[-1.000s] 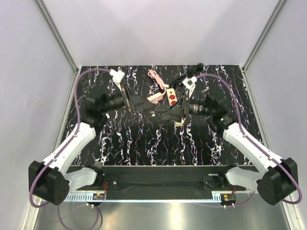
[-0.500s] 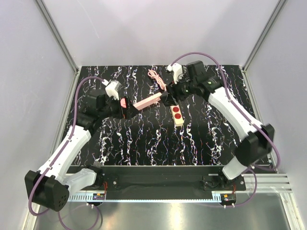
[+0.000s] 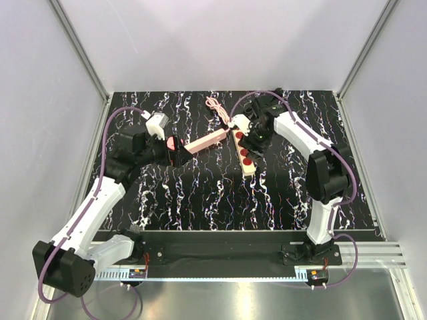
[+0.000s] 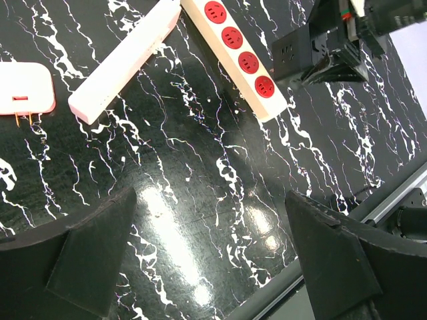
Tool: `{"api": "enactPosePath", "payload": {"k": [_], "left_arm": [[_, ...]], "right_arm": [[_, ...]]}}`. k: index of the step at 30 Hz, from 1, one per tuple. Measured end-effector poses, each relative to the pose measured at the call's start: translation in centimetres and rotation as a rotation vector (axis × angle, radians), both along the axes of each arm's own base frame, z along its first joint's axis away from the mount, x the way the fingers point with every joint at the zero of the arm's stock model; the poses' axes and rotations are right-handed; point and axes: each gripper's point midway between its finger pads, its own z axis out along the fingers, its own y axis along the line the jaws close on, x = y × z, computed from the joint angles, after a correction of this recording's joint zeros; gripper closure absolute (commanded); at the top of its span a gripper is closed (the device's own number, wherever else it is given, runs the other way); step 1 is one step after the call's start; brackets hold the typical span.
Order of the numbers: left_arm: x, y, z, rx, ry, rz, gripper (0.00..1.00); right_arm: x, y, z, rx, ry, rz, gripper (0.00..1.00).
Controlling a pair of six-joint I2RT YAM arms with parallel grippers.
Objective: Insert the plug
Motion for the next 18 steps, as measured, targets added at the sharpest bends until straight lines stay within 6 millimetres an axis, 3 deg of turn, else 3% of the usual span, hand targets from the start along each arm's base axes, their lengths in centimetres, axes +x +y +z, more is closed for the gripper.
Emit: {"api": "enactPosePath", "payload": {"k": [4,8,18], "left_arm": [[-0.2,-0.1,0.3,-0.009,-0.004,-0.009,0.01],[-0.4,0.0,1.0,-0.024,-0.022,-0.004,0.01],[0.5,2.7,2.7,-0.018,-0.089,0.136,0.01]], "right_arm": [[0.8,-1.9,-0.4,-0.036,-0.019,0.077,1.0],[1.2,-2.4,-0.4,-0.039,-0.039,0.16,1.0],[1.0,-1.4,-1.3,-0.001,-0.073,0.365,1.0]]}}
